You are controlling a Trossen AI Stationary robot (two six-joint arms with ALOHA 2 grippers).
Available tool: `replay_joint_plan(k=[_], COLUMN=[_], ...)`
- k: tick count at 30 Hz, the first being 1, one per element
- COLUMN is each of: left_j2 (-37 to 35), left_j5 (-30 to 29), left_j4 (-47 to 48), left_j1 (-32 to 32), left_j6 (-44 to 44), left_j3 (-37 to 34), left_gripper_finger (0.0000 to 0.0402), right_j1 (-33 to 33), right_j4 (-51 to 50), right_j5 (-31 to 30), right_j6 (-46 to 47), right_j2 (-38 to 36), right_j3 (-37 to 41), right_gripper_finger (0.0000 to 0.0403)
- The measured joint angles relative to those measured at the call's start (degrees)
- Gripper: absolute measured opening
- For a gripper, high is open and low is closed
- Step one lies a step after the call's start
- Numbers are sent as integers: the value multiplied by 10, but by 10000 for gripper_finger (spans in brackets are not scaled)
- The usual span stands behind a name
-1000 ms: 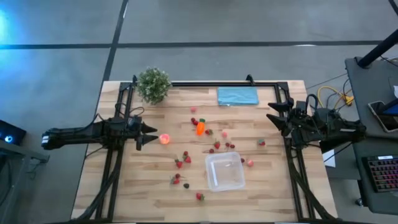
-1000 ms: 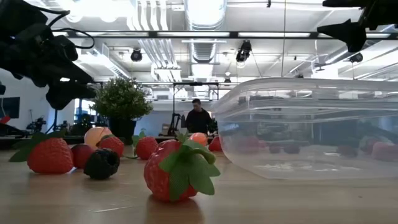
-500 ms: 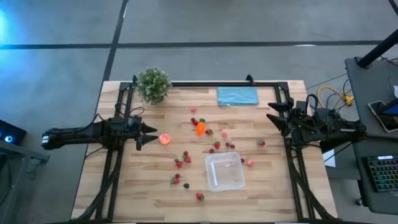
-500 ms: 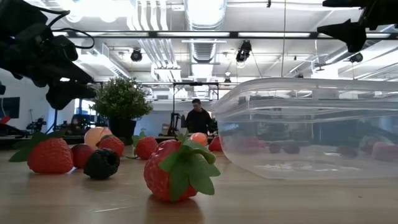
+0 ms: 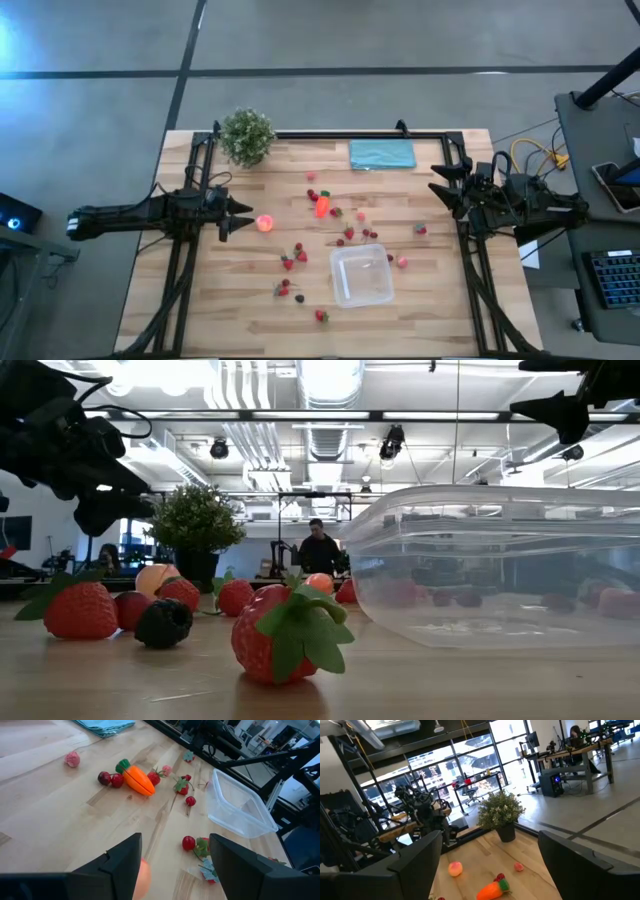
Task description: Pick and placing Produce into tupperware
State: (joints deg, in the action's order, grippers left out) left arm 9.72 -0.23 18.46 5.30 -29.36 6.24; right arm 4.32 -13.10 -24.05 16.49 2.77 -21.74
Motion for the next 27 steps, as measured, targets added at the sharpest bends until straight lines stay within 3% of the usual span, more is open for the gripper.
replay_joint_plan(k=[11,17,23,25,27], left_j2=[0,0,0,0,0], left_j5=[0,0,0,0,-1], left_j4=[0,0,0,0,0], left_j1=[0,0,0,0,0], left_j6=[0,0,0,0,6], left_j3=[0,0,0,0,0], left_gripper_finger=[217,217,217,217,217], right_j1=[0,0,-1,-2,-2], right_j4=[2,38,57,91,121], right_j5=[0,13,-99,-145,-150], right_j6=[14,262,279,336,362], right_j2=[0,0,66,89,119], right_j3=[0,0,-4,-6,-6], right_gripper_finger=[322,322,322,322,322])
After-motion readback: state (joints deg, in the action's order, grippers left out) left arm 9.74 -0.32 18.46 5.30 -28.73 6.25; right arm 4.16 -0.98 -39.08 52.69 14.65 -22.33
